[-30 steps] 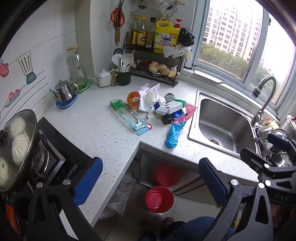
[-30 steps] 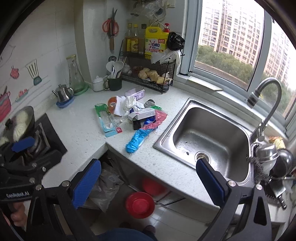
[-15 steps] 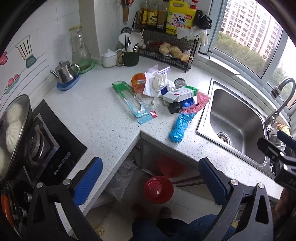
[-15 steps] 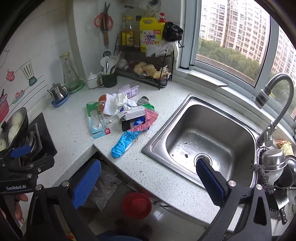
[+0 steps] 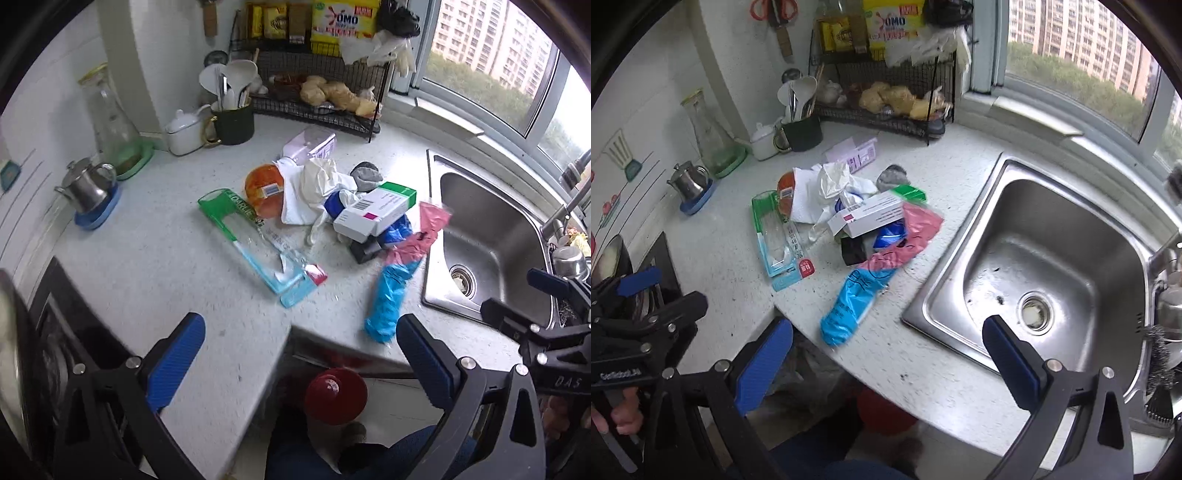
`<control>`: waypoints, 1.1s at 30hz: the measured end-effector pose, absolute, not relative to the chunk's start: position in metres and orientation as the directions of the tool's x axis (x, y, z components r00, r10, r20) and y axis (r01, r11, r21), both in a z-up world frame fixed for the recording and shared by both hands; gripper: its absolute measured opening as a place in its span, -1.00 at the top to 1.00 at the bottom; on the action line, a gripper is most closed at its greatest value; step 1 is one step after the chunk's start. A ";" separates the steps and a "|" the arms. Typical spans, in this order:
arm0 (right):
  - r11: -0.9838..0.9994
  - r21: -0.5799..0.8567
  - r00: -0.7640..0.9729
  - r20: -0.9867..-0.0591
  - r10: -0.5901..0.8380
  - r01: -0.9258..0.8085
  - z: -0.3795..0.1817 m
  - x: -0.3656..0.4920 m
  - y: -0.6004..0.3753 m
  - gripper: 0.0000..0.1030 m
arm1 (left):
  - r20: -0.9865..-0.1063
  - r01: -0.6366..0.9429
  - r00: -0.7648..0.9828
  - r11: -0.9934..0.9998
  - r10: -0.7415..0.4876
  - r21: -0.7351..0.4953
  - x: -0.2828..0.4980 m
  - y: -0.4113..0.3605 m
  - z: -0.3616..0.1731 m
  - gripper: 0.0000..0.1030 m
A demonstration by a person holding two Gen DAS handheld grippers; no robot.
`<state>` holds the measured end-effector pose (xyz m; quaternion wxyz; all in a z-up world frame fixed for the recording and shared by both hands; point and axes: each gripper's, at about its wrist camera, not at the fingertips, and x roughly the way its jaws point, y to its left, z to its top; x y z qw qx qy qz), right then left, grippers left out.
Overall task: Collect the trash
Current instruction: 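Grasp the blue-and-pink plastic bag with the right tool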
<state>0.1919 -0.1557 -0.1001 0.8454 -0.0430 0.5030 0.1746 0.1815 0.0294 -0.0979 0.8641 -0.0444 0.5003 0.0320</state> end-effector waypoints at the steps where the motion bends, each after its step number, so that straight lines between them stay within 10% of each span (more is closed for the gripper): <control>1: 0.934 0.115 0.414 -0.873 0.258 -0.339 -0.105 0.199 -0.150 -1.00 | -0.873 -0.090 0.487 0.995 0.004 -0.045 0.193 0.034 -0.103 -1.00; 29: 0.968 0.201 0.115 -0.969 0.219 -0.151 -0.195 0.286 -0.107 -0.36 | -0.942 0.015 0.311 0.992 -0.124 -0.125 0.283 0.085 -0.165 -1.00; 33: 0.973 0.171 0.142 -0.971 0.194 -0.157 -0.202 0.292 -0.094 0.08 | -0.945 0.003 0.303 0.992 -0.119 -0.124 0.277 0.094 -0.169 -1.00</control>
